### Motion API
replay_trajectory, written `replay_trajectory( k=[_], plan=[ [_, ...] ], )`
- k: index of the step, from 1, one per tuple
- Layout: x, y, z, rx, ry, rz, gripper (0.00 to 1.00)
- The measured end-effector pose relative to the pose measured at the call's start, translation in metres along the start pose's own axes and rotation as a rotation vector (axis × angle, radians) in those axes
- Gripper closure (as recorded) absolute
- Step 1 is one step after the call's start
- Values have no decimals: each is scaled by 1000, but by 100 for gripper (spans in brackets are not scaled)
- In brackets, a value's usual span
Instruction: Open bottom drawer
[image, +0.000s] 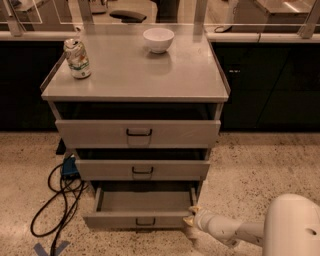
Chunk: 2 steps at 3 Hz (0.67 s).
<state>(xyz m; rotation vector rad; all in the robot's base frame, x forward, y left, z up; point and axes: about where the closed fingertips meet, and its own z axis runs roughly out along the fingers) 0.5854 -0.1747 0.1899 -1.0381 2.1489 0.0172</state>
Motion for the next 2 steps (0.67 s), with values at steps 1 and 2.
replay_trajectory(
  k=[1,2],
  plan=[
    [-2,1,-2,0,0,0,100],
    [4,8,-10,14,2,11,100]
  ],
)
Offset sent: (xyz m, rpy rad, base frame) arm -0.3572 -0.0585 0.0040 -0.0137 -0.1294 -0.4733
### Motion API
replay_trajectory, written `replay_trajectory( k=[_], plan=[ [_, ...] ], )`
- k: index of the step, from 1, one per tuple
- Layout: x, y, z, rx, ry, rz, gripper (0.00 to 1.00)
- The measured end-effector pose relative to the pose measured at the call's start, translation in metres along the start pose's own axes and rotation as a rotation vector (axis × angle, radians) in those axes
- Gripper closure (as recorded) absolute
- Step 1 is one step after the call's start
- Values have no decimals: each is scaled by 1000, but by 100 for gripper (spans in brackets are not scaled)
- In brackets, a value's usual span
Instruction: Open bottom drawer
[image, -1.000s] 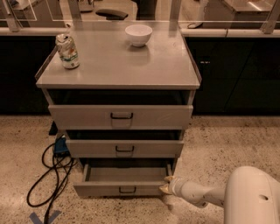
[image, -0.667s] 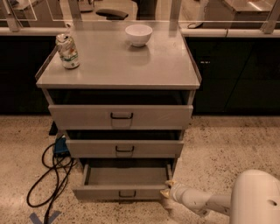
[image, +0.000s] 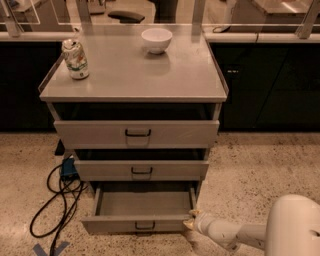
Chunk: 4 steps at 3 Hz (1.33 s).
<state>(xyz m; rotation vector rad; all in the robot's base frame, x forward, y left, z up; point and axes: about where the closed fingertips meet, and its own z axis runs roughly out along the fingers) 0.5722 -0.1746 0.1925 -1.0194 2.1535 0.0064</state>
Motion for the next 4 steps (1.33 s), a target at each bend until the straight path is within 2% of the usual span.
replay_trajectory(
  k=[4],
  plan=[
    [9,13,-16,25,4,19,100]
  ],
)
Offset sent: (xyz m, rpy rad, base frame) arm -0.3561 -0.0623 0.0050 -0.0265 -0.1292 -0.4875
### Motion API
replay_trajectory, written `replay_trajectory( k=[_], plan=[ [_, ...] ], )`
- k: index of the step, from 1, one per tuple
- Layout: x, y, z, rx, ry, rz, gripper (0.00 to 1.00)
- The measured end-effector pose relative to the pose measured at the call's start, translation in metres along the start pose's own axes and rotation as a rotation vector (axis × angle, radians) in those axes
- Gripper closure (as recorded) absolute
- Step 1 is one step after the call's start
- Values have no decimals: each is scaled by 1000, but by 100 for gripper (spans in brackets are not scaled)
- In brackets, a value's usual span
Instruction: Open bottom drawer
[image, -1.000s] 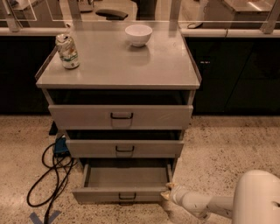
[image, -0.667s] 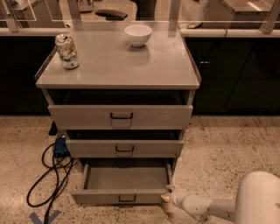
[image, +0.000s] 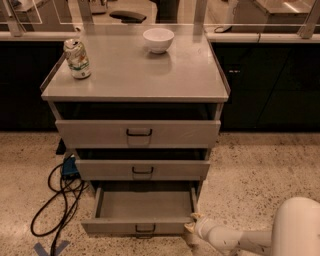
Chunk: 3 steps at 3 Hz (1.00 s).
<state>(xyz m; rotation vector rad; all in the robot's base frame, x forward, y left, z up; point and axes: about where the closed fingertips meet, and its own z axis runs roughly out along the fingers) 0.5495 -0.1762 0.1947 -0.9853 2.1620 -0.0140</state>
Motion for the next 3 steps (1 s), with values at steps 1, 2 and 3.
replay_trajectory(
  k=[1,2,3],
  plan=[
    [6,7,-8,14,3,11,100],
    [5,7,-9,14,3,11,100],
    [22,24,-31,51,11,40,100]
  ],
)
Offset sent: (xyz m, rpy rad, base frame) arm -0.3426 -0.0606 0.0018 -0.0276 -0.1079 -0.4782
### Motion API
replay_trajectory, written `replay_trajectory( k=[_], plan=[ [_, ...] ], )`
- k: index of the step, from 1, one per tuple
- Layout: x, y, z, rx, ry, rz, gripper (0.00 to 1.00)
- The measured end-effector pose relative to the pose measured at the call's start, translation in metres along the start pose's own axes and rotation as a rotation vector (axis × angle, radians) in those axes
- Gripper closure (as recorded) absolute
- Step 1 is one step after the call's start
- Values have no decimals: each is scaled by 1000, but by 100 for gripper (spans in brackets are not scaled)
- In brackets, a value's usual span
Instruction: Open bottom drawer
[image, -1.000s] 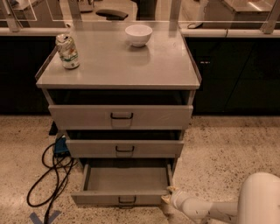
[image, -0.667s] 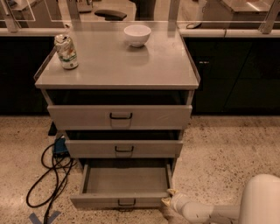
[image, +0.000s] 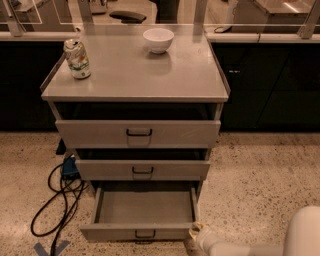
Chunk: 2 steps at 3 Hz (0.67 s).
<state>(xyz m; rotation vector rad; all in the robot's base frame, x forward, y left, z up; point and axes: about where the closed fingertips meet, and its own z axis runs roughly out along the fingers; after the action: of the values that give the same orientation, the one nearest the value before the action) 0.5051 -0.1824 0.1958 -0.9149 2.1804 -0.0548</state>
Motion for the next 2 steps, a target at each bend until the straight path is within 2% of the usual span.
replay_trajectory(
  k=[1,2],
  plan=[
    [2,3,-9,9,2,7,100],
    [21,18,-33,48,13,38,100]
  ],
)
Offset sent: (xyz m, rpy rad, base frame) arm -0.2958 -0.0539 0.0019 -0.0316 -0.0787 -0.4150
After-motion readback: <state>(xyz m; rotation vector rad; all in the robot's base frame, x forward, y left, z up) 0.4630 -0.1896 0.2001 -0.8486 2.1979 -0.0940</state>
